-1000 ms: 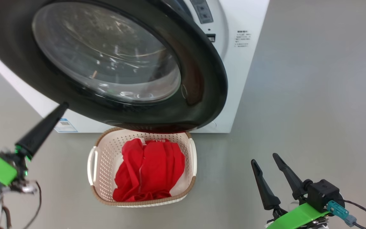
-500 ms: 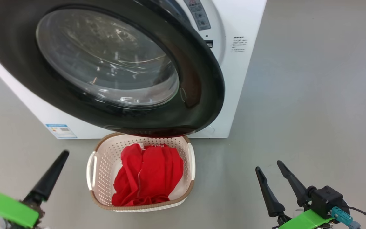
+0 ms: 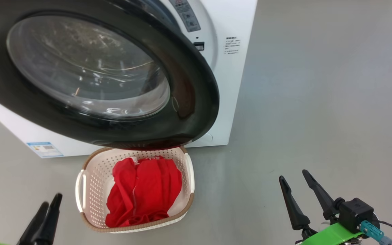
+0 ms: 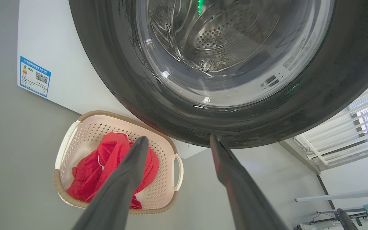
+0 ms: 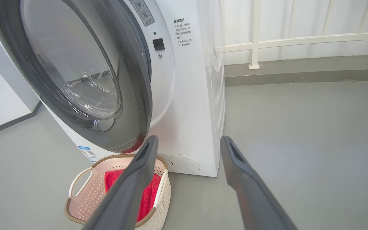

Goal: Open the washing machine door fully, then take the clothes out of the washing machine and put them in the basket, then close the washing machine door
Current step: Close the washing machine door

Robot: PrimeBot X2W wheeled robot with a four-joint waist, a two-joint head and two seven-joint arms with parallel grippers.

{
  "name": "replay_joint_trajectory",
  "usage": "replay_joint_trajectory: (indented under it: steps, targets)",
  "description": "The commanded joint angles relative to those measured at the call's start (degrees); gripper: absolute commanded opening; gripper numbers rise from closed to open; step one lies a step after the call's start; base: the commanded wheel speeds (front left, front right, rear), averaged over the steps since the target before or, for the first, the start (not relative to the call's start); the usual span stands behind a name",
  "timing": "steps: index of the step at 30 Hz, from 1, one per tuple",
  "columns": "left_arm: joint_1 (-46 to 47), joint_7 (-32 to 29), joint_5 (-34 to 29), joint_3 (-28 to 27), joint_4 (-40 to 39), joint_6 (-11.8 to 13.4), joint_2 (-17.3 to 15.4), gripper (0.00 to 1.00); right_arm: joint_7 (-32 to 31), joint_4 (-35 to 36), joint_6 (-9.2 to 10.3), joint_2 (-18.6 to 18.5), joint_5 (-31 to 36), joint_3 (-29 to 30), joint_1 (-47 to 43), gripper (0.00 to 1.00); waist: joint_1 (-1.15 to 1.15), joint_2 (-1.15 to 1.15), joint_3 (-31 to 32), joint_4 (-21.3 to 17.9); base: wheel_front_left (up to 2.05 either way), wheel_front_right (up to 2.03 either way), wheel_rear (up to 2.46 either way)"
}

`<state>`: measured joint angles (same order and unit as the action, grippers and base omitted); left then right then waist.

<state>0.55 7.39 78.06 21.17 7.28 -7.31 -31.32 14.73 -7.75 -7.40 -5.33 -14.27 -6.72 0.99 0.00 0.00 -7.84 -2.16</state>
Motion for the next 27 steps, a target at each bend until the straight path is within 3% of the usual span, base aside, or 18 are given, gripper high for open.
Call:
replay_joint_trajectory:
  steps: [1,6,10,17,27]
  targets:
    - [1.31,0.92,-0.08,-1.88,-0.55,-0.18,-2.65,1.0,0.27,1.62,-0.09,-0.2,-0.04,-1.3,-0.64,1.0,0.0,0.0,0.08,-0.39,0.0,0.0,0.0]
    - [1.45,6.27,-0.95,2.04,1.61,-0.18,-4.19,1.0,0.27,1.9,-0.09,-0.42,-0.07,-0.79,-1.01,1.0,0.0,0.0,0.15,-1.0,0.0,0.0,0.0]
    - [2.06,7.52,-4.59,0.88,4.52,-0.18,-3.86,1.0,0.27,2.12,-0.09,-0.45,-0.09,-0.33,-1.13,1.0,0.0,0.0,0.16,-1.13,0.0,0.0,0.0]
    - [1.04,7.59,-21.85,-11.41,6.31,-0.18,3.44,1.0,0.27,2.65,-0.09,-0.17,-0.06,1.02,-1.21,1.0,0.0,0.0,0.24,-1.09,0.0,0.0,0.0]
    - [-2.1,7.6,-41.69,-20.01,2.59,-0.18,11.56,1.0,0.27,2.98,-0.09,-0.35,-0.17,1.66,-1.19,1.0,0.0,0.0,0.84,-1.16,0.0,0.0,0.0]
